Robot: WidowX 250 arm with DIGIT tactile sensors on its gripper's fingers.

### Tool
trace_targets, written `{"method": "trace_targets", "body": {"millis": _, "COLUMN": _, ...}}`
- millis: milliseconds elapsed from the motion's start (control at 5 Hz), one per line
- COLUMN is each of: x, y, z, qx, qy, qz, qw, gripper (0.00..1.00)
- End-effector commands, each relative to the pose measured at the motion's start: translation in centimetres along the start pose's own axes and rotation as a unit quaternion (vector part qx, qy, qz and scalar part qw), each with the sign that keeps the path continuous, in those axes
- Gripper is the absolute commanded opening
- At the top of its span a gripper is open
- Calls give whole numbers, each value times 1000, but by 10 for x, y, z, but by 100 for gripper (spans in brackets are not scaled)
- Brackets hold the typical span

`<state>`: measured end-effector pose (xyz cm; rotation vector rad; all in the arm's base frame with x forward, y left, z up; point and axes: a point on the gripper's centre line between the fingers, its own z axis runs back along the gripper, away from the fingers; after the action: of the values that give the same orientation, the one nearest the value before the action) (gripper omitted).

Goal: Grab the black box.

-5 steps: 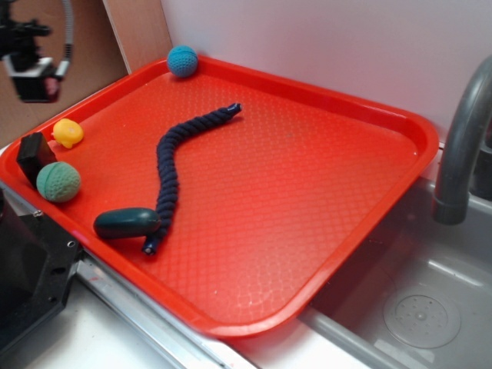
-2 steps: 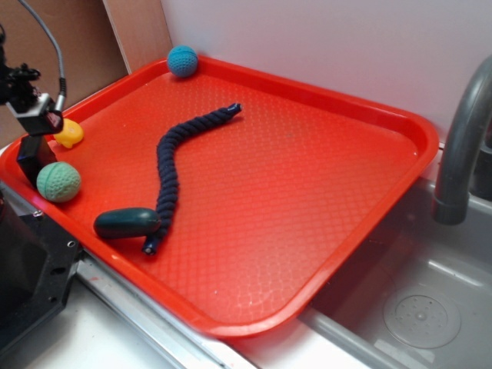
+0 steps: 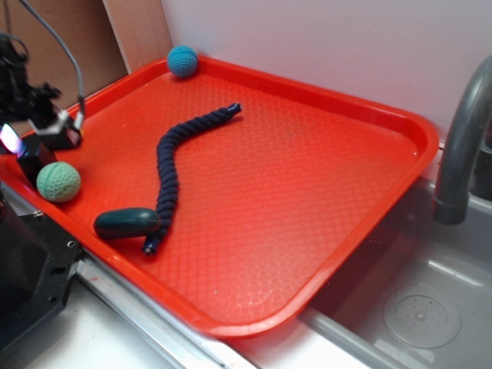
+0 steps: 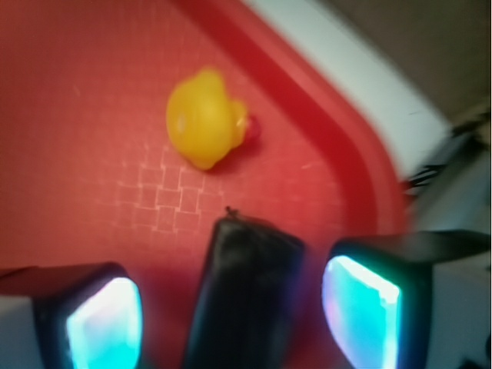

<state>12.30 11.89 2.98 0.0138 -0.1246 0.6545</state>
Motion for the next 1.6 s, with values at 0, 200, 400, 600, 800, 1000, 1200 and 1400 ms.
{"method": "trace_targets", "body": {"millis": 0, "x": 4, "y": -1, "z": -3, "qx": 19, "qy": 3, "qz": -17, "qw": 1000, "gripper": 0}}
{"method": "trace_targets", "body": {"millis": 200, "x": 6, "y": -10, "z": 17, "qx": 19, "qy": -7, "qz": -33, "qw": 999, "gripper": 0}}
{"method": "trace_targets", "body": {"millis": 400, "x": 23, "y": -23, "z": 65, "qx": 16, "qy": -32, "qz": -53, "qw": 998, "gripper": 0}}
{"method": "trace_targets", "body": {"millis": 600, "x": 49, "y": -40, "z": 113, "qx": -26, "qy": -52, "qz": -114, "qw": 992, "gripper": 0}}
{"method": "trace_targets", "body": {"millis": 800, "x": 60, "y": -69, "z": 161, "qx": -42, "qy": -41, "qz": -219, "qw": 974, "gripper": 0}}
{"method": "trace_targets", "body": {"millis": 1000, "x": 68, "y": -100, "z": 205, "qx": -6, "qy": -43, "qz": -290, "qw": 956, "gripper": 0}}
{"method": "trace_targets", "body": {"millis": 1200, "x": 64, "y": -117, "z": 212, "qx": 7, "qy": -29, "qz": -308, "qw": 951, "gripper": 0}}
{"method": "trace_targets", "body": {"millis": 1400, "x": 60, "y": -126, "z": 207, "qx": 4, "qy": 4, "qz": -319, "qw": 948, "gripper": 0}}
